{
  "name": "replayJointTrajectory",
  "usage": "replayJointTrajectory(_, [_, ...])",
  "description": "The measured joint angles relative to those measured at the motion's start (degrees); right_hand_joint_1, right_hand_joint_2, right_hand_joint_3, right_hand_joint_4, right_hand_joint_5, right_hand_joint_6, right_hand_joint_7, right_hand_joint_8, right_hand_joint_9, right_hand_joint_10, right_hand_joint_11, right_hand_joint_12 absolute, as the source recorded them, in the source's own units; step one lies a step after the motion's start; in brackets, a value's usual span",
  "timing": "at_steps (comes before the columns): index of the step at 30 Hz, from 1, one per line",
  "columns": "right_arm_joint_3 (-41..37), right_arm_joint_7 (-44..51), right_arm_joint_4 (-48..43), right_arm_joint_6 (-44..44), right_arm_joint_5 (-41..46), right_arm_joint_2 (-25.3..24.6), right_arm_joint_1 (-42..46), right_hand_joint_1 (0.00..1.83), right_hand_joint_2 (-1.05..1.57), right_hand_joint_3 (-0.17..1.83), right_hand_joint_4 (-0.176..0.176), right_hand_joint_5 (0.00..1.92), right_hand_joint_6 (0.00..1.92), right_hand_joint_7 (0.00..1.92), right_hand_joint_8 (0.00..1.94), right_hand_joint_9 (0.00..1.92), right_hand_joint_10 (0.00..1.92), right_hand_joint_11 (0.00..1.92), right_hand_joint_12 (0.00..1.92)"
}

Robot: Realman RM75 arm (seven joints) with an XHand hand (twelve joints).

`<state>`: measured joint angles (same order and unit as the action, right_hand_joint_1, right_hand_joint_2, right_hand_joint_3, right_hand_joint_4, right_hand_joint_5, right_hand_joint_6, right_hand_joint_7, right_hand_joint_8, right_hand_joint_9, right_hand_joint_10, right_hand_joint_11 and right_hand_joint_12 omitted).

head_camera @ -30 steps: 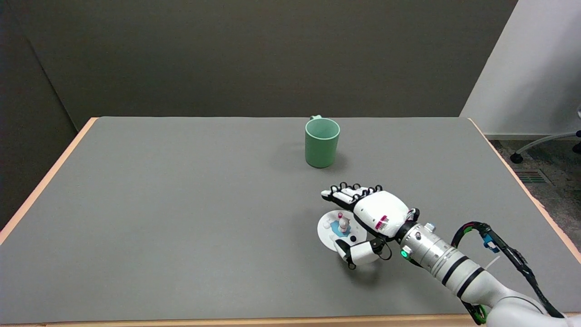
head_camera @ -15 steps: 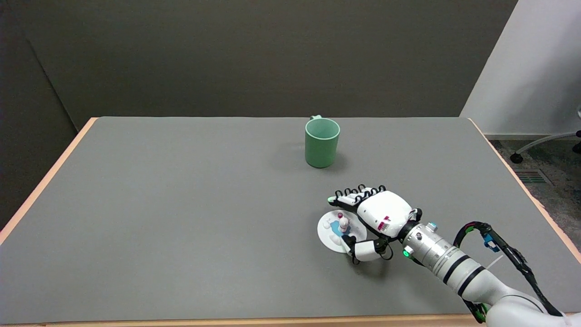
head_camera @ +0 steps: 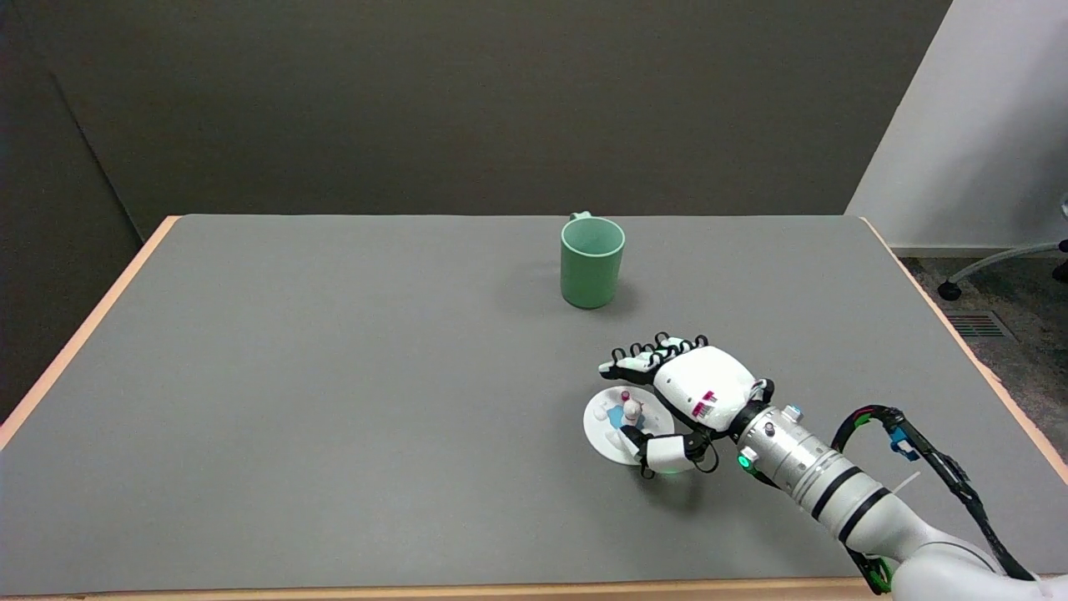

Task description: Pick up the white cup lid.

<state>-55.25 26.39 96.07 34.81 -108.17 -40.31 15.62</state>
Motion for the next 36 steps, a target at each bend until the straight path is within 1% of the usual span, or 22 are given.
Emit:
replayJointTrajectory(2, [0.0, 0.0, 0.1, 0.1, 0.2, 0.0, 0.1, 0.65, 0.82, 0.75, 0.058, 0.54, 0.17, 0.63, 0.18, 0.66, 0.21, 0.35, 0.8])
replayJointTrajectory(10, [0.0, 0.2, 0.3, 0.2, 1.0, -0.1, 0.5, 0.67, 0.83, 0.74, 0.059, 0.56, 0.18, 0.63, 0.18, 0.66, 0.22, 0.33, 0.83])
replayJointTrajectory(14, [0.0, 0.3, 0.2, 0.3, 1.2, -0.2, 0.7, 0.72, 0.86, 0.73, 0.061, 0.57, 0.18, 0.64, 0.19, 0.68, 0.22, 0.33, 0.83])
replayJointTrajectory(20, [0.0, 0.3, -0.1, 0.3, 1.4, -0.2, 0.8, 0.74, 0.9, 0.71, 0.062, 0.59, 0.19, 0.67, 0.2, 0.69, 0.24, 0.32, 0.84])
replayJointTrajectory(24, [0.0, 0.3, -0.2, 0.5, 1.5, -0.2, 0.9, 0.76, 0.91, 0.67, 0.057, 0.6, 0.23, 0.67, 0.23, 0.68, 0.31, 0.3, 0.87])
replayJointTrajectory(26, [0.0, 0.2, -0.3, 0.5, 1.6, -0.3, 1.0, 0.78, 0.91, 0.66, 0.048, 0.59, 0.27, 0.64, 0.27, 0.64, 0.38, 0.26, 0.92])
replayJointTrajectory(27, [0.0, 0.2, -0.3, 0.5, 1.6, -0.3, 1.0, 0.74, 0.86, 0.79, 0.049, 0.58, 0.29, 0.61, 0.31, 0.58, 0.48, 0.24, 0.94])
replayJointTrajectory(28, [0.0, 0.2, -0.3, 0.5, 1.6, -0.3, 1.1, 0.74, 0.87, 0.8, 0.051, 0.54, 0.34, 0.55, 0.41, 0.53, 0.57, 0.2, 1.02])
replayJointTrajectory(30, [0.0, 0.2, -0.3, 0.5, 1.6, -0.3, 1.1, 0.79, 0.9, 0.79, 0.053, 0.5, 0.38, 0.48, 0.51, 0.48, 0.66, 0.15, 1.12])
replayJointTrajectory(32, [0.0, 0.2, -0.4, 0.7, 1.7, -0.3, 1.2, 0.78, 1.28, 0.23, 0.102, 0.51, 1.69, 0.39, 0.67, 0.41, 0.82, 0.1, 1.19])
replayJointTrajectory(34, [-0.1, 0.2, -0.4, 0.8, 1.7, -0.3, 1.3, 0.76, 1.29, 0.23, 0.099, 0.49, 1.72, 0.34, 0.73, 0.37, 0.88, 0.07, 1.23])
replayJointTrajectory(35, [-0.1, 0.2, -0.4, 0.9, 1.7, -0.3, 1.4, 0.75, 1.31, 0.23, 0.094, 0.47, 1.75, 0.28, 0.78, 0.34, 0.93, 0.04, 1.26])
replayJointTrajectory(36, [-0.1, 0.2, -0.4, 1.0, 1.7, -0.3, 1.4, 0.74, 1.31, 0.24, 0.094, 0.46, 1.76, 0.27, 0.79, 0.33, 0.94, 0.04, 1.27])
